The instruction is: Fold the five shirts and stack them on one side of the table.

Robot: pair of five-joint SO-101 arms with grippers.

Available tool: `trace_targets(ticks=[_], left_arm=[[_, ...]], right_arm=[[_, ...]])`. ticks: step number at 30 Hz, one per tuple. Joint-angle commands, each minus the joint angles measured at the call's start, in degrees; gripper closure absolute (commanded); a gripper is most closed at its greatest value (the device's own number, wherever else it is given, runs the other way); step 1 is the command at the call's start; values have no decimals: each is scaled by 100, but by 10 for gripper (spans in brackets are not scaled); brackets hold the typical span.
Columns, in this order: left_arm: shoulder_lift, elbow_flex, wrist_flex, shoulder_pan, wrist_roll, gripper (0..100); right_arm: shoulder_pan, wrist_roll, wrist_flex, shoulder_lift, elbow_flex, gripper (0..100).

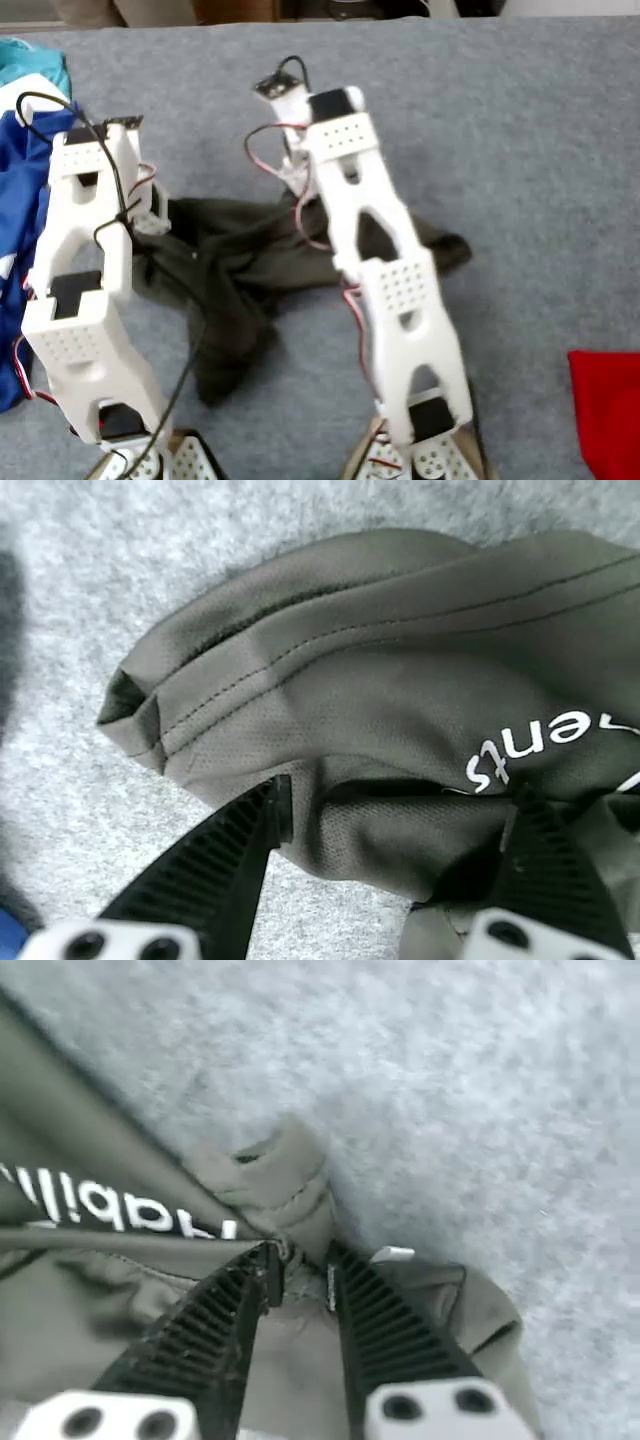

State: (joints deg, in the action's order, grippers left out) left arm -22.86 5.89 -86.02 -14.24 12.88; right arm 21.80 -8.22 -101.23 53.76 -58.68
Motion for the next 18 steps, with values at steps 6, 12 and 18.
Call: trace_targets(ticks=[6, 12, 18], left_arm=[[22, 229, 457, -299, 299, 664], [22, 281, 475, -325, 325, 664], [22, 281, 475, -325, 325, 664]], right_arm=[[-136, -1231, -105, -2580, 2149, 926], [-145, -2084, -88, -4462, 4198, 925], [-391, -2664, 18, -6202, 6149, 925]])
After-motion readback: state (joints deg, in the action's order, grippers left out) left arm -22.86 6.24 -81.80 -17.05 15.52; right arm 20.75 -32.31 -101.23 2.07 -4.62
